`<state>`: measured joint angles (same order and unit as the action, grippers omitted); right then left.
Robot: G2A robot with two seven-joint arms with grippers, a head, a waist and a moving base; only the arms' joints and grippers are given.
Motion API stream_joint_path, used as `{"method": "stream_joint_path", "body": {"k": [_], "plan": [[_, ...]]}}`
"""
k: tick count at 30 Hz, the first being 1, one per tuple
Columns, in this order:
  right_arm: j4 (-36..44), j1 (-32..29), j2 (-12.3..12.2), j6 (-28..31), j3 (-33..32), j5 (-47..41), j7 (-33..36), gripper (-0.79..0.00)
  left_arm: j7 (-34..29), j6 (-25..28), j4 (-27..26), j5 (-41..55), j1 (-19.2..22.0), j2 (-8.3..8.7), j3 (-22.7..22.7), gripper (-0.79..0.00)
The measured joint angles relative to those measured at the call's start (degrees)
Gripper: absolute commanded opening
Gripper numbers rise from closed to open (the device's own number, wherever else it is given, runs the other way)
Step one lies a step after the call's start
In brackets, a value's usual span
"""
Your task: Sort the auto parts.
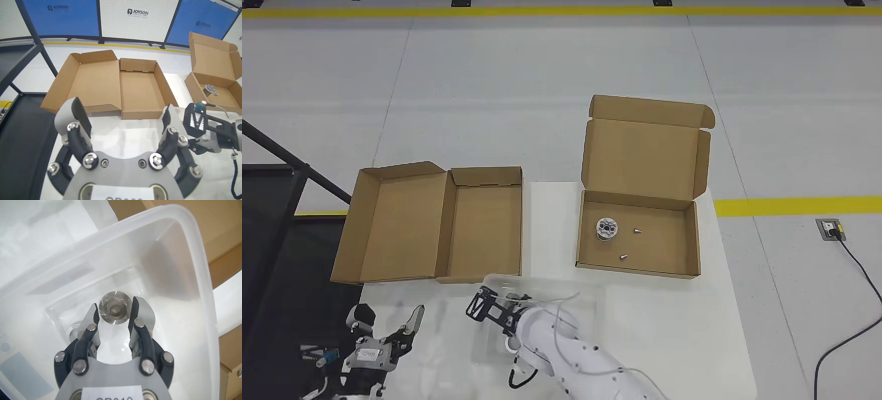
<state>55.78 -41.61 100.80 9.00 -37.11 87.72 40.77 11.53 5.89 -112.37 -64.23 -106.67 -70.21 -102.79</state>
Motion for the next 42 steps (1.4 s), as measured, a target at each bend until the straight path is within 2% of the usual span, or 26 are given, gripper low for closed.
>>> {"method": "stream_joint_path", "body": {"k": [4, 7, 10, 11, 12, 13, 18, 22, 28, 32, 34, 37, 42], "plan": [[-2.1, 1.1, 0.8, 0.7, 0.3, -0.5, 0.3, -0.413, -0.3, -0.3, 0.1, 0.1, 0.2, -0.11, 0.0, 0.000], [-3.3, 1.7, 1.3, 0.6, 0.6, -0.6, 0.8, -0.480, -0.3, -0.3, 0.1, 0.1, 0.3, -0.18, -0.1, 0.000], [-4.3, 2.2, 1.8, 0.4, 0.7, -0.9, 0.7, -0.588, -0.3, -0.2, 0.1, 0.0, 0.4, -0.24, -0.1, 0.000], [-4.7, 2.3, 1.9, 0.2, 0.7, -0.9, 0.7, -0.683, -0.3, -0.2, 0.2, 0.0, 0.4, -0.27, -0.1, 0.000], [-4.9, 2.4, 2.0, 0.2, 0.7, -0.9, 0.7, -0.717, -0.3, -0.2, 0.2, 0.0, 0.4, -0.30, -0.1, 0.000], [-5.2, 2.5, 2.1, 0.0, 0.7, -0.9, 0.6, -0.785, -0.4, -0.3, 0.2, 0.0, 0.4, -0.32, -0.1, 0.000], [-4.8, 2.4, 2.3, -0.9, 0.1, -0.2, 0.3, -0.785, -0.5, -0.4, 0.3, -0.1, 0.6, -0.44, -0.1, 0.000], [-0.9, 0.5, 1.2, -0.3, -1.9, 1.2, 0.3, -0.785, -0.6, -0.3, 0.3, -0.2, 0.8, -0.52, -0.1, 0.000], [13.5, -5.8, -2.4, 5.5, -8.3, 4.6, 5.6, -0.785, -1.0, 0.3, 0.4, -1.0, 1.4, -0.62, 0.5, 0.000], [24.6, -11.7, -4.7, 11.0, -13.0, 5.7, 6.0, -0.785, -1.0, 0.6, 0.5, -1.2, 1.7, -0.69, 0.9, 0.000], [29.2, -14.5, -5.7, 13.8, -15.5, 4.9, 3.8, -0.785, -0.9, 0.6, 0.6, -1.3, 1.8, -0.73, 1.0, 0.000], [34.5, -18.9, -7.0, 16.9, -20.1, 2.6, -3.4, -0.785, -0.7, 0.7, 0.7, -1.1, 1.9, -0.80, 1.0, 0.000], [33.6, -20.5, -7.8, 19.5, -23.6, -1.5, -16.5, -0.785, -0.2, 0.7, 0.8, -0.9, 1.9, -0.92, 1.0, 0.000]]}}
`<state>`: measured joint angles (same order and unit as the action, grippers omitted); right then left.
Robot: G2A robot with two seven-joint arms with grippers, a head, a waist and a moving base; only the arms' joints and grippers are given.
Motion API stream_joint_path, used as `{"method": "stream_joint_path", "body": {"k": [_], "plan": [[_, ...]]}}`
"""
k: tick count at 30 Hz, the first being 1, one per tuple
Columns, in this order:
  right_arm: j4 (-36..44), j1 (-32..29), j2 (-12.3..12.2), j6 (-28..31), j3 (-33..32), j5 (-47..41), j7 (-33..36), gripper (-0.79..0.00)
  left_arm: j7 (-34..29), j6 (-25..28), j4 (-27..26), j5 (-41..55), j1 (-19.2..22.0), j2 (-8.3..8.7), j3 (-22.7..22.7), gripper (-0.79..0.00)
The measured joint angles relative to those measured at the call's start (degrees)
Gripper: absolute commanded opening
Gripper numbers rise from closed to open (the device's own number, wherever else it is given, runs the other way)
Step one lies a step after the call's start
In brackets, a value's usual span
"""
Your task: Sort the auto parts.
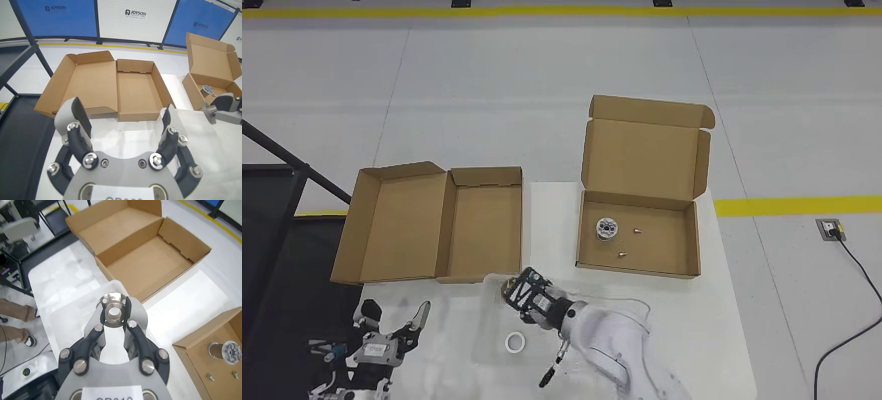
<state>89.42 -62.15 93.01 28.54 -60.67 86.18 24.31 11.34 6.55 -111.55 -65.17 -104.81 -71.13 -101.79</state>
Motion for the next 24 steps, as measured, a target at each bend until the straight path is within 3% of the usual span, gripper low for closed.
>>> {"method": "stream_joint_path", "body": {"k": [5, 7, 24], "plan": [[-5.0, 2.0, -0.2, 3.0, -1.3, -4.6, -14.7, -0.785, 0.6, -0.2, 0.1, 0.1, -0.3, -0.12, -0.3, 0.000], [-7.1, 3.4, -0.2, 4.6, -1.5, -6.3, -17.3, -0.785, 0.8, -0.4, 0.1, 0.5, -0.5, -0.17, -0.5, 0.000], [-8.8, 5.0, -0.2, 6.4, -1.0, -7.9, -16.9, -0.785, 0.7, -0.3, 0.4, 0.9, -0.9, -0.24, -1.0, 0.000]]}}
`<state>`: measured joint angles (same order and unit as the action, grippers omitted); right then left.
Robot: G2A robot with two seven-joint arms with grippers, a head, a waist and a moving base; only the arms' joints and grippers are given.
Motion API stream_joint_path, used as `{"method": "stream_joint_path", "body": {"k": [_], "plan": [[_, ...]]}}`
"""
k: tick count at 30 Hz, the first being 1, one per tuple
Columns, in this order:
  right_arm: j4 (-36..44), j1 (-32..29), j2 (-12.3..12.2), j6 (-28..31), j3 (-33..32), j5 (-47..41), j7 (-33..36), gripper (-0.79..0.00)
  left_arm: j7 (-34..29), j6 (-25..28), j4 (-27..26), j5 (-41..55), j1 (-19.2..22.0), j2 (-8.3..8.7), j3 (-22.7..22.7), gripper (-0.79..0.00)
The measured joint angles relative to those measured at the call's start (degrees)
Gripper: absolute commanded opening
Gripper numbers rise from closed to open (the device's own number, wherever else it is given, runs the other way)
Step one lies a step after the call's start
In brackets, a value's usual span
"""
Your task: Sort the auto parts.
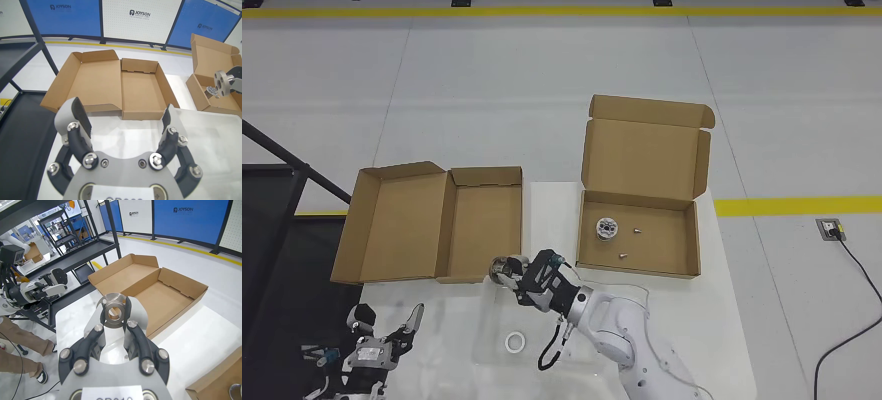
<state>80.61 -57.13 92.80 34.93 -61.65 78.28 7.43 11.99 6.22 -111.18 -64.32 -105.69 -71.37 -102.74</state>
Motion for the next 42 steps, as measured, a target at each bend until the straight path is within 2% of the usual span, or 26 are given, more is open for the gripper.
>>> {"method": "stream_joint_path", "body": {"k": [4, 7, 15, 21, 29, 37, 42], "plan": [[-1.6, 4.1, 0.6, -0.9, 3.4, 1.7, 0.0, -0.785, -0.6, 0.7, -0.1, -0.7, 0.3, 0.05, 0.1, 0.000], [-6.4, 10.5, 2.4, -6.4, 7.9, 1.4, 3.1, -0.785, -0.8, 0.9, -0.1, -1.2, 0.4, 0.03, 0.2, 0.000], [-27.8, 29.2, 10.5, -21.4, 20.7, -5.0, 10.5, -0.785, 1.4, 0.2, 0.1, 1.3, -1.4, -0.27, -1.6, 0.000], [-45.6, 38.5, 16.1, -20.0, 24.3, -12.4, 8.4, -0.785, 1.6, 0.7, 0.4, 3.9, -2.3, -0.35, -4.4, 0.000], [-60.9, 43.5, 22.3, -21.5, 27.2, -15.9, 8.1, -0.785, 0.0, 2.6, 0.3, 4.6, -2.3, -0.35, -5.9, 0.000], [-63.4, 43.4, 23.3, -25.8, 28.7, -15.0, 10.3, -0.785, -1.3, 4.0, 0.1, 2.6, -1.7, -0.33, -5.2, 0.000], [-63.5, 43.4, 23.3, -26.0, 28.8, -15.0, 10.5, -0.785, -1.4, 4.0, 0.1, 2.5, -1.7, -0.34, -5.1, 0.000]]}}
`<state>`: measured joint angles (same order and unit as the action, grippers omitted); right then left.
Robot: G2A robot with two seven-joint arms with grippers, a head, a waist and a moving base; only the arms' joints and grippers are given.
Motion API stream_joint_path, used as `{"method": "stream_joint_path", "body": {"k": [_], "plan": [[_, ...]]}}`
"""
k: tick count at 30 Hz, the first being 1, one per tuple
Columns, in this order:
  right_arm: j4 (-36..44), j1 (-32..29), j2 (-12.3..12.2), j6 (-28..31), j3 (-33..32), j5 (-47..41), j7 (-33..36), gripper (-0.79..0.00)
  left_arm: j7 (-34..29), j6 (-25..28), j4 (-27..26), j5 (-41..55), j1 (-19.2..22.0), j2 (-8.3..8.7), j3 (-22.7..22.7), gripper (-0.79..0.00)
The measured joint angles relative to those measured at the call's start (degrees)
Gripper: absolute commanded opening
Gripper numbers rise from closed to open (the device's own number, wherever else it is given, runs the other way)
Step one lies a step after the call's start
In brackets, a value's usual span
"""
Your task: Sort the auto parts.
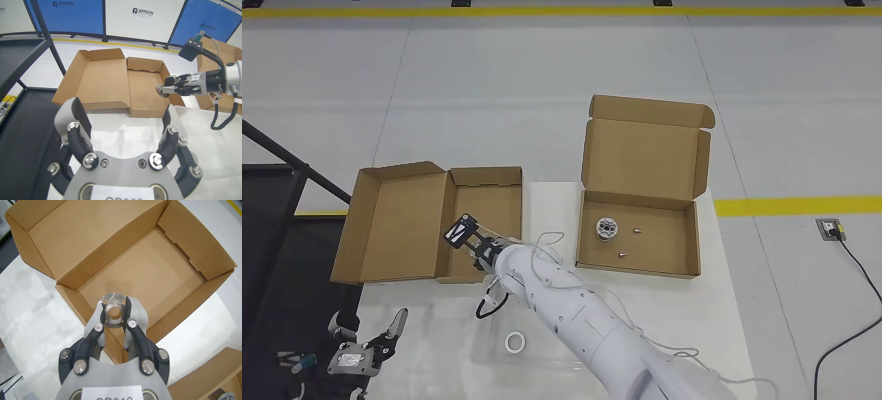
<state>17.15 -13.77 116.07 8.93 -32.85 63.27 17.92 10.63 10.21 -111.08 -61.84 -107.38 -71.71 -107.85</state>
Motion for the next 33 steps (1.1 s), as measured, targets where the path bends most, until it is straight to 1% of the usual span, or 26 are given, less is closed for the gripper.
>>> {"method": "stream_joint_path", "body": {"k": [16, 18, 20, 22, 25, 27, 33], "plan": [[0.0, 0.0, 0.0, 0.0, 0.0, 0.0, 0.0, -0.785, 0.0, 0.0, 0.0, 0.0, 0.0, 0.00, 0.0, 0.000], [0.7, -0.9, -0.7, -1.4, -0.1, 0.5, 0.6, -0.785, 0.0, 0.0, 0.0, 0.0, 0.0, 0.00, 0.0, 0.000], [1.7, -1.7, -1.2, -5.2, -0.2, 1.2, 1.7, -0.785, -0.3, 0.0, 0.0, 0.0, 0.3, -0.01, 0.1, 0.000], [2.3, -2.3, -1.3, -7.2, -0.3, 1.5, 2.2, -0.785, -0.5, 0.0, 0.0, -0.1, 0.4, -0.03, 0.2, 0.000], [2.1, -2.7, -1.6, -5.8, -0.5, 2.0, 1.2, -0.785, -0.4, -0.1, 0.0, -0.4, 0.3, -0.10, 0.3, 0.000], [1.8, -2.9, -1.6, -6.1, -0.8, 2.1, 0.7, -0.785, -0.2, -0.2, 0.1, -0.4, 0.0, -0.16, 0.3, 0.000], [1.0, -3.1, -1.4, -7.5, -0.6, 3.6, 2.9, -0.785, 0.0, -0.7, 0.0, -0.5, -0.1, -0.31, 0.5, 0.000]]}}
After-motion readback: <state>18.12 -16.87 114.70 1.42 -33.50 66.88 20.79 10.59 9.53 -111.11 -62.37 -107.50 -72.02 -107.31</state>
